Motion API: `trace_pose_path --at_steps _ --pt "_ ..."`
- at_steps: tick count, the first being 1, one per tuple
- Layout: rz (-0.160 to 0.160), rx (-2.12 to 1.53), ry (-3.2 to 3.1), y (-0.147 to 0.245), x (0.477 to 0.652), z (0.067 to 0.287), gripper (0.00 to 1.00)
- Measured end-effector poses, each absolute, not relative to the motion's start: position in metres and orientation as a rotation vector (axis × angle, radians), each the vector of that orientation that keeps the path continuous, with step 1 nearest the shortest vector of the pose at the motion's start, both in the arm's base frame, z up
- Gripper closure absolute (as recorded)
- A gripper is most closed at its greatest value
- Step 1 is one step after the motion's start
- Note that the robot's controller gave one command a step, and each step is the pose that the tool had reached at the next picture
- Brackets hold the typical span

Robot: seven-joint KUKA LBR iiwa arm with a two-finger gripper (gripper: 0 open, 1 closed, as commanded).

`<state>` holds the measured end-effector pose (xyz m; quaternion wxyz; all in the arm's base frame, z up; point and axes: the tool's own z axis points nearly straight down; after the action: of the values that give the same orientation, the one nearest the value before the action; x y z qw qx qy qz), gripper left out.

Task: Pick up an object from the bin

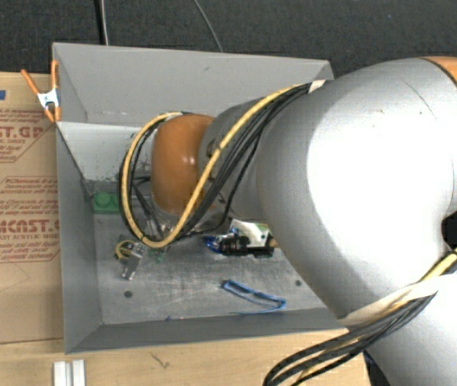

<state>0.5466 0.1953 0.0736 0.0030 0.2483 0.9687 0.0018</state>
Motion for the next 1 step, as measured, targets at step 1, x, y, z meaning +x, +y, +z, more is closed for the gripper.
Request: trace_pose_path --at_steps 1 --pt "0.004 0.778 3.041 0.196 0.5478 0.0758 0.0"
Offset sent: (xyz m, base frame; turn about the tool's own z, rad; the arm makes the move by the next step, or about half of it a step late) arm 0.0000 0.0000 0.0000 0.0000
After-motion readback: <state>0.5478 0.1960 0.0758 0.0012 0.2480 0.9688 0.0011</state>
